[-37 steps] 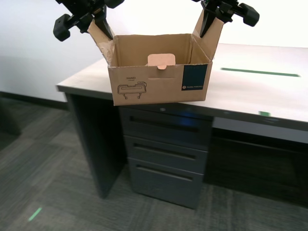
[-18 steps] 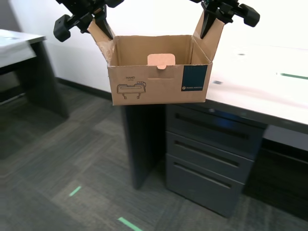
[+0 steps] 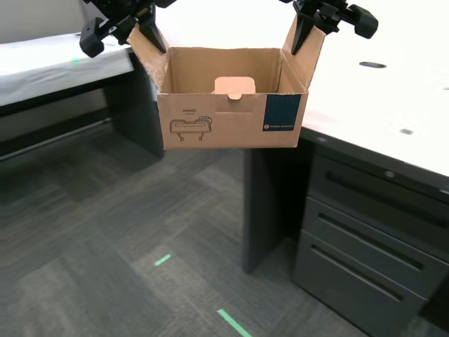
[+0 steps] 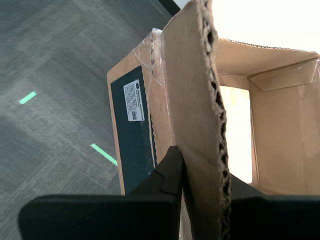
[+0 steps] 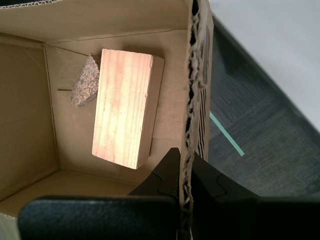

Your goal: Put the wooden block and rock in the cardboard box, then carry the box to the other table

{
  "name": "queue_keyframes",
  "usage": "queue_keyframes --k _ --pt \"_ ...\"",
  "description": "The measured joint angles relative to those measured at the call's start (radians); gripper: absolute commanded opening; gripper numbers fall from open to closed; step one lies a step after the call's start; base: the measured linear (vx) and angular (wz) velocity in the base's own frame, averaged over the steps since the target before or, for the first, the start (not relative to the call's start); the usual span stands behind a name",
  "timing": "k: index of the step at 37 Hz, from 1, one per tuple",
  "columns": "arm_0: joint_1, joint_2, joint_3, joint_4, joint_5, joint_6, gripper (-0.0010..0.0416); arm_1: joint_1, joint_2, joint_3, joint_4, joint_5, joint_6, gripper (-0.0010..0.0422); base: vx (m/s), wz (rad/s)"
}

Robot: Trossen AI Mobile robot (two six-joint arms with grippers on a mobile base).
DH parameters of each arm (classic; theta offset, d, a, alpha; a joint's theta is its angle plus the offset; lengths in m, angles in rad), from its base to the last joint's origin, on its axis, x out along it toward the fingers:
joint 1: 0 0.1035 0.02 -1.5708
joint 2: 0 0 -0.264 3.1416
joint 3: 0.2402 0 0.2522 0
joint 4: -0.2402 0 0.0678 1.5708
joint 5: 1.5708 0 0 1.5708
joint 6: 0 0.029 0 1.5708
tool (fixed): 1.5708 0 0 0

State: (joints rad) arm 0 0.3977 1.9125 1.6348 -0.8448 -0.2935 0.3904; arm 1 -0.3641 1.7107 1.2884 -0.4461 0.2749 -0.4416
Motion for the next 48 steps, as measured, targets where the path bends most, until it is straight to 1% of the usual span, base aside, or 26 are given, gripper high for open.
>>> queue_keyframes --k 3,5,9,11,14,18,19,20,22,29,31,37,39,41,44,48 --pt "-0.001 0.0 0.0 0.0 0.0 0.0 -0.0001 0.0 0.0 0.0 0.0 -0.001 -0.004 -0.0001 0.007 0.149" --pt "-0.005 0.0 0.0 0.0 0.0 -0.008 -0.0001 0.0 0.0 0.0 0.0 -0.002 -0.031 -0.0001 0.004 0.104" --pt "-0.016 0.0 0.0 0.001 -0.001 -0.051 -0.0001 -0.001 0.0 0.0 0.007 -0.005 -0.081 -0.0001 0.002 0.046" --pt "-0.023 0.0 0.0 0.002 -0.001 -0.072 -0.0001 -0.002 0.0 0.0 0.01 -0.023 -0.091 -0.0001 0.0 0.0" --pt "-0.034 0.0 0.0 0.004 -0.005 -0.095 0.0 -0.004 0.0 0.0 0.011 -0.053 -0.107 -0.0001 0.02 -0.031" --pt "-0.054 0.0 0.0 0.003 -0.009 -0.138 0.0 -0.006 0.0 0.0 0.013 -0.056 -0.161 -0.0001 0.029 -0.062" --pt "-0.06 0.0 0.0 0.003 -0.011 -0.146 -0.0001 -0.007 0.0 0.0 0.014 -0.056 -0.17 -0.0001 0.041 -0.05" --pt "-0.065 0.0 0.0 0.002 -0.014 -0.147 -0.0001 -0.008 0.0 0.0 0.014 -0.055 -0.175 -0.0001 0.044 -0.041" --pt "-0.073 0.0 0.0 -0.001 -0.021 -0.144 0.0 -0.009 0.0 0.0 0.016 -0.055 -0.177 -0.0001 0.051 -0.025" --pt "-0.077 0.0 0.0 -0.009 -0.021 -0.143 0.0 -0.01 0.0 0.0 0.017 -0.053 -0.177 -0.0001 0.062 0.076" --pt "-0.077 0.0 0.0 -0.007 -0.022 -0.143 -0.0001 -0.009 0.0 0.0 0.017 -0.053 -0.17 -0.0001 0.072 0.141" --pt "-0.072 0.0 0.0 0.019 -0.022 -0.143 -0.0001 -0.009 0.0 0.0 0.018 -0.054 -0.162 -0.0001 0.079 0.177" --pt "-0.071 0.0 0.0 0.028 -0.022 -0.137 -0.0001 -0.009 0.0 0.0 0.018 -0.054 -0.16 -0.0001 0.086 0.153" --pt "-0.069 0.0 0.0 0.031 -0.022 -0.128 -0.0001 -0.009 0.0 0.0 0.019 -0.055 -0.148 -0.0001 0.088 0.118" --pt "-0.069 0.0 0.0 0.031 -0.022 -0.129 -0.0001 -0.01 0.0 0.0 0.023 -0.055 -0.114 -0.0001 0.091 0.113" --pt "-0.068 0.0 0.0 0.03 -0.022 -0.133 -0.0001 -0.01 0.0 0.0 0.023 -0.057 -0.086 -0.0001 0.094 0.094"
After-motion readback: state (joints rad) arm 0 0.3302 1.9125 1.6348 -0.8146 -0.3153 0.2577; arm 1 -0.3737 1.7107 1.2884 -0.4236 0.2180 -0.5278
